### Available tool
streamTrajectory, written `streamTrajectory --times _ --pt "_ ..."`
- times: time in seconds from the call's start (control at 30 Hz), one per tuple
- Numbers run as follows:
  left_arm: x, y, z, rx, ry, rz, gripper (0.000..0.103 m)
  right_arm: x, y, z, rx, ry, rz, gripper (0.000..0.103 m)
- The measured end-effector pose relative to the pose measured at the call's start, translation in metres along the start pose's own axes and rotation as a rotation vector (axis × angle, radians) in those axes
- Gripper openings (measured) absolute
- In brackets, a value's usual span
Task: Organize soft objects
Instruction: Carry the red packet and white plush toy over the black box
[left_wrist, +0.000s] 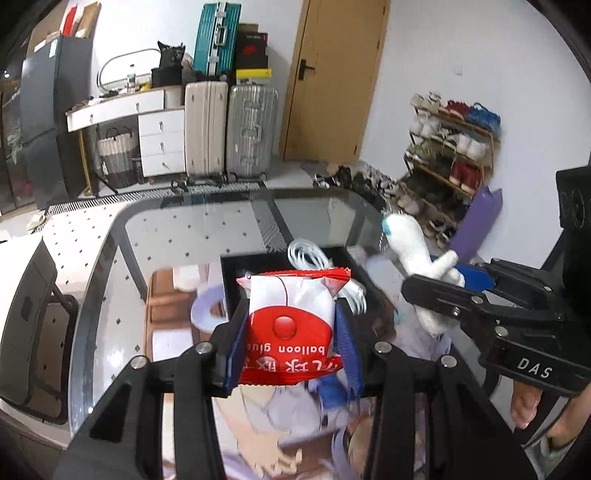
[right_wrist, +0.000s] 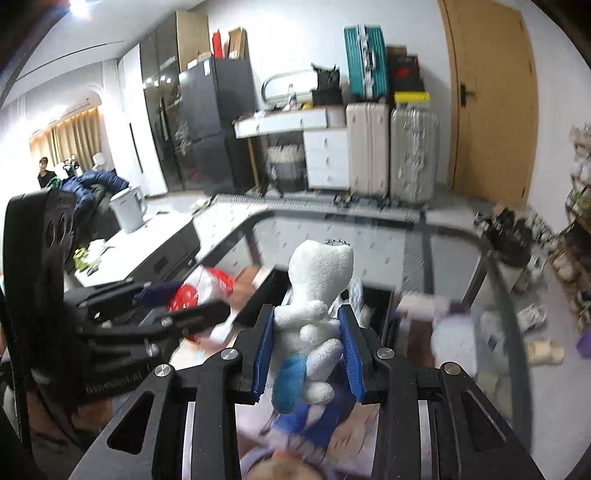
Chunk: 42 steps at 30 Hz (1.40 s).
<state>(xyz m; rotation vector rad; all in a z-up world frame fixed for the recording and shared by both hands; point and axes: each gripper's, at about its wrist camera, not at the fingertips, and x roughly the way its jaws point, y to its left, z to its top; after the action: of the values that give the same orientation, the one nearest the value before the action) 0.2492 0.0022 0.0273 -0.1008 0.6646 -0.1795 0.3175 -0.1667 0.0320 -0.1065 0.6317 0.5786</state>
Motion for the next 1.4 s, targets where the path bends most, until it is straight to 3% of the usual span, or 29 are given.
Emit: streamTrajectory --times 0.1,0.27,0.53,0.87,0.97,1.23,1.4 --pt "0.005 -0.003 0.01 0.021 -0.049 0.042 0.043 0.01 -0.006 0.014 0.024 -0.018 -0.001 0.034" --pt "0.025 0.006 0.021 0.003 -0.103 0.044 0.043 0.039 -0.015 0.024 0.039 0.012 -0.011 0.034" --pt "0.075 0.019 0.019 -0.078 -0.02 0.044 0.043 0.1 -0.044 0.02 0.098 0.101 -0.035 0.034" --pt "0.127 0.02 -0.005 -0.1 0.144 0.05 0.042 0.152 -0.06 -0.013 0.15 0.243 0.029 0.034" --pt "0.129 0.013 -0.009 -0.062 0.137 0.089 0.041 0.157 -0.062 -0.019 0.161 0.267 0.031 0.034" --pt "0.128 0.01 -0.011 -0.057 0.135 0.087 0.044 0.154 -0.065 -0.023 0.187 0.272 0.028 0.034" --pt "0.124 0.012 -0.008 -0.057 0.137 0.08 0.053 0.145 -0.067 -0.022 0.18 0.265 0.033 0.037"
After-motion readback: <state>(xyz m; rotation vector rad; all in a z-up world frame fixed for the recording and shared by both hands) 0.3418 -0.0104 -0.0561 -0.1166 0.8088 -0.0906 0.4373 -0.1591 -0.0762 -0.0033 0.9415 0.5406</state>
